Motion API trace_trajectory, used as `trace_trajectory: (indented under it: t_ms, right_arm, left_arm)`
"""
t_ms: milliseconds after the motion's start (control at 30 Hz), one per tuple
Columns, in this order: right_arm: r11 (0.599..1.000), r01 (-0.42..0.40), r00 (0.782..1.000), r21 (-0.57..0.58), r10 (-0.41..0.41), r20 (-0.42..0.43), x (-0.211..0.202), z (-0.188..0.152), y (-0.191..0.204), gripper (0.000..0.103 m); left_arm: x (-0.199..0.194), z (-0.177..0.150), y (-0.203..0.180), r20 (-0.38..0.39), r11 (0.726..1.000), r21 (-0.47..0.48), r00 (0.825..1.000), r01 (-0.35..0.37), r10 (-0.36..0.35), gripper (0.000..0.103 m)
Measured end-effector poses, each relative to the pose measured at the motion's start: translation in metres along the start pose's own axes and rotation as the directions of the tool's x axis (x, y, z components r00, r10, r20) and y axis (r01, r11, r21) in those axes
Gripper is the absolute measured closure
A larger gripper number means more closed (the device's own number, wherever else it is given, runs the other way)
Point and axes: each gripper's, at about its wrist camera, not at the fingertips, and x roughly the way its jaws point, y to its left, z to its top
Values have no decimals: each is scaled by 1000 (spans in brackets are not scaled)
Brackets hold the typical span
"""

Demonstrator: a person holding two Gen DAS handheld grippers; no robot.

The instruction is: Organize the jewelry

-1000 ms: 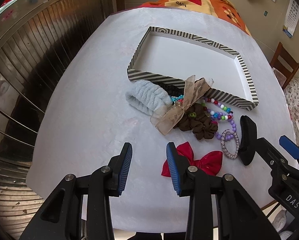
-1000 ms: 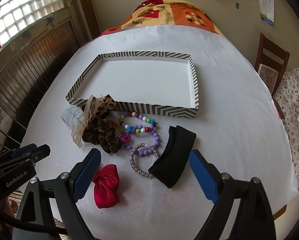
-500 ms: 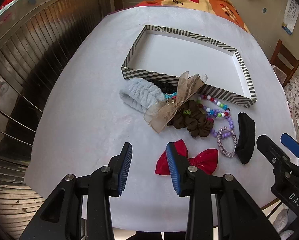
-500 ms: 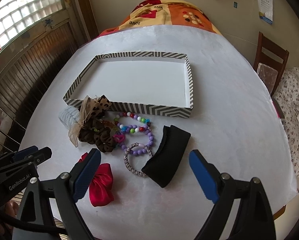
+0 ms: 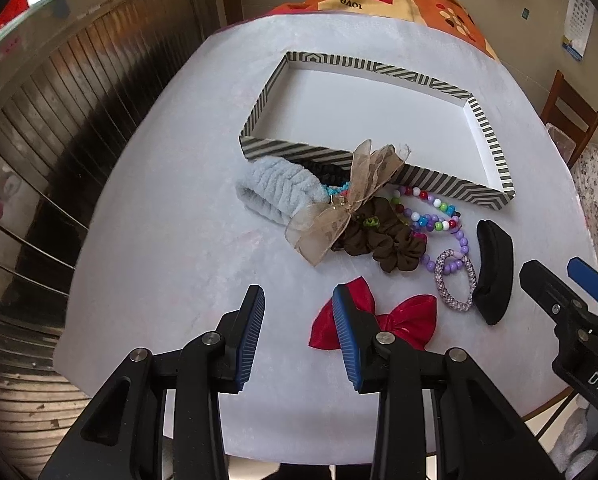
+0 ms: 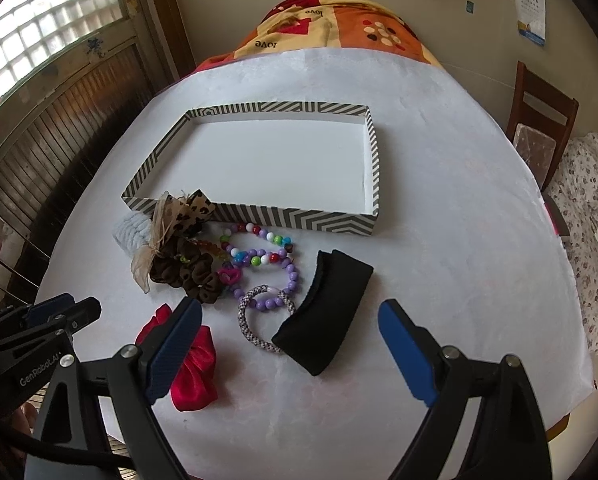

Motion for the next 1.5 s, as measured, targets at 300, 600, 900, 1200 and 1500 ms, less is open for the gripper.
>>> trace_trajectory:
  t_ms: [300,600,900,1200,1500]
  right_arm:
    - [1000,-2,1000,3,2,1,1,1,-2,10]
    - [1000,-5,1000,2,5,-3,4,4,-5,10]
    - [1000,-7,1000,9,7,-2,5,5,-6,10]
    - [1000,-2,1000,3,2,-1,8,7,-8,10]
    - [1000,-12,1000,5,12,-11,10,7,-13,10]
  left_arm:
    - [2,-2,-13,-6,998,59,1000,0,0,76]
    - [8,-2,-9,-10,999,29,1000,19,-18,76]
    - [8,-2,-17,12,990,90,994,-108,107,76]
    - [9,-2,-20,16,993,96,997,-71,70,76]
    - [13,0,-10,-25,997,72,1000,-16,18,76]
